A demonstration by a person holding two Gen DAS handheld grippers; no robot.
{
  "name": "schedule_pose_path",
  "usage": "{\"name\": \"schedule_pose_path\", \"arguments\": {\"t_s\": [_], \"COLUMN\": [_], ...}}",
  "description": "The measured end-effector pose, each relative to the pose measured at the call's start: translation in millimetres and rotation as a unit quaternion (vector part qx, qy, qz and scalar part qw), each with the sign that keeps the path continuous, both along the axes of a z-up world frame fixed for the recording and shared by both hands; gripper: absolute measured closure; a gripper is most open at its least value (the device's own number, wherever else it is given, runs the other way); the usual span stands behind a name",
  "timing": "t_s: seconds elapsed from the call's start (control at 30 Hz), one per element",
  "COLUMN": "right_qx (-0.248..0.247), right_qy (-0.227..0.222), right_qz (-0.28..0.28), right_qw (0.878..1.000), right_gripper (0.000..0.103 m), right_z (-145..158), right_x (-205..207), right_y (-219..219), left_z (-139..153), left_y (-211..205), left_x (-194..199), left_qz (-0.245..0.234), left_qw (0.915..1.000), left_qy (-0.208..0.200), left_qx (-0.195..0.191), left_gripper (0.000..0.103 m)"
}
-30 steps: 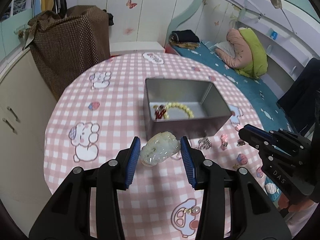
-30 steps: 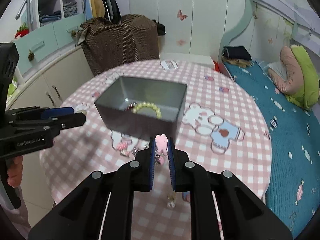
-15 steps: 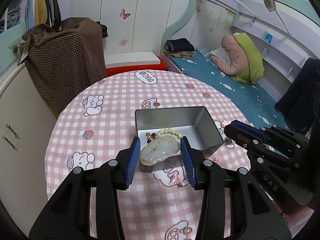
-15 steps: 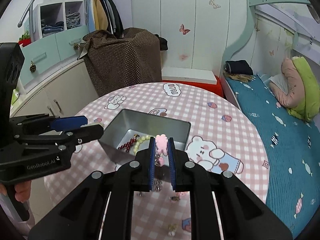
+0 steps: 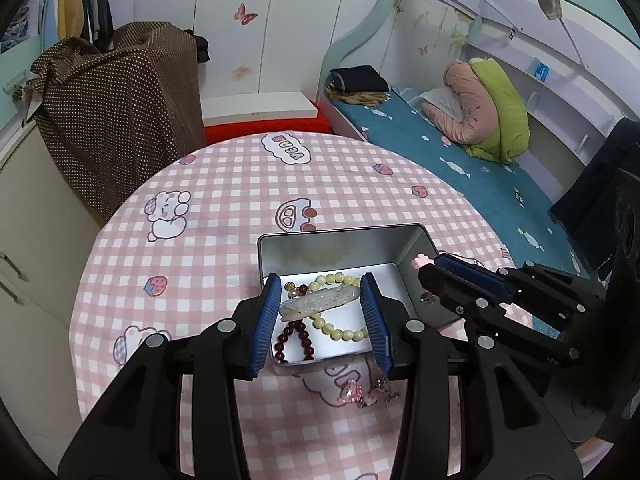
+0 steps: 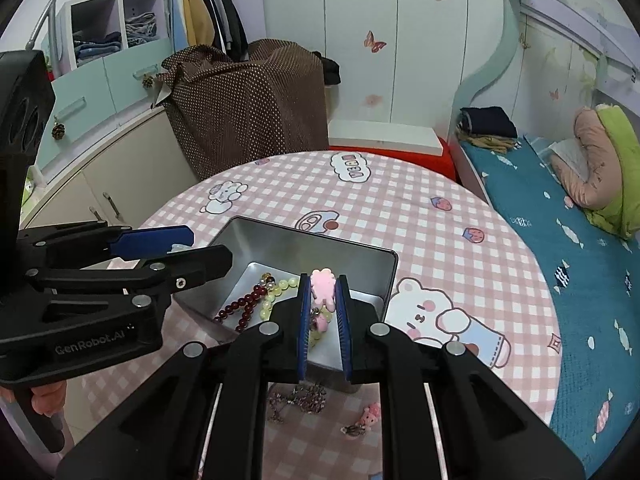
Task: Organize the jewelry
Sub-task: 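Lower the jade pendant and pink charm into the tin and release both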
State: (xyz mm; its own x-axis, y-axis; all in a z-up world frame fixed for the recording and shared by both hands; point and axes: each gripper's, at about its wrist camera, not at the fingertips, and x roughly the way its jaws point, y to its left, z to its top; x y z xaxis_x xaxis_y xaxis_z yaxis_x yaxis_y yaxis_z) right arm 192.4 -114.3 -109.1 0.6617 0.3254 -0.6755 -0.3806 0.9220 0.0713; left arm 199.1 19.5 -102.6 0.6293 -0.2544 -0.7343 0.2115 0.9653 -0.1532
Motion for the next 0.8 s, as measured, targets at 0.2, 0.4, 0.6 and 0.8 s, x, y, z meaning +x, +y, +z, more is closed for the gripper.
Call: {"name": "schedule_pose_path", "arguments": {"t_s": [0.2,0.4,0.6,0.8], "right_qx": [0.002,0.007,0.009,0.003], "right_qy": [0.011,0.02,0.017,0.006], "right_qz": [0.003,0.005,-0.018,-0.047], "right_qw": [1.0,1.0,1.0,0.999], "right_gripper": [0.091,0.089,0.069,0.047], "right_z": [-5.7,-9.0,-4.4,0.6], "right_x": [9.4,14.5,14.8,12.3], "right_y": [1.4,1.5,-8.5,-24.0], "left_z": [-9.3,-14.9,-18.6,-17.3], "left_y": [0.5,-2.3,-3.7,-2.6], "left_x": [13.8,19.3,22.2,21.9], "left_qz": [0.002,0.0,0.002,0.006], "left_qw": [0.9999,0.9998,0.9996,0.9996], "left_qy": [0.013,0.021,0.026,0.028], "left_qx": [0.002,0.006,0.008,0.004], "left_gripper": [0.062,0.062,0.062,0.051]}}
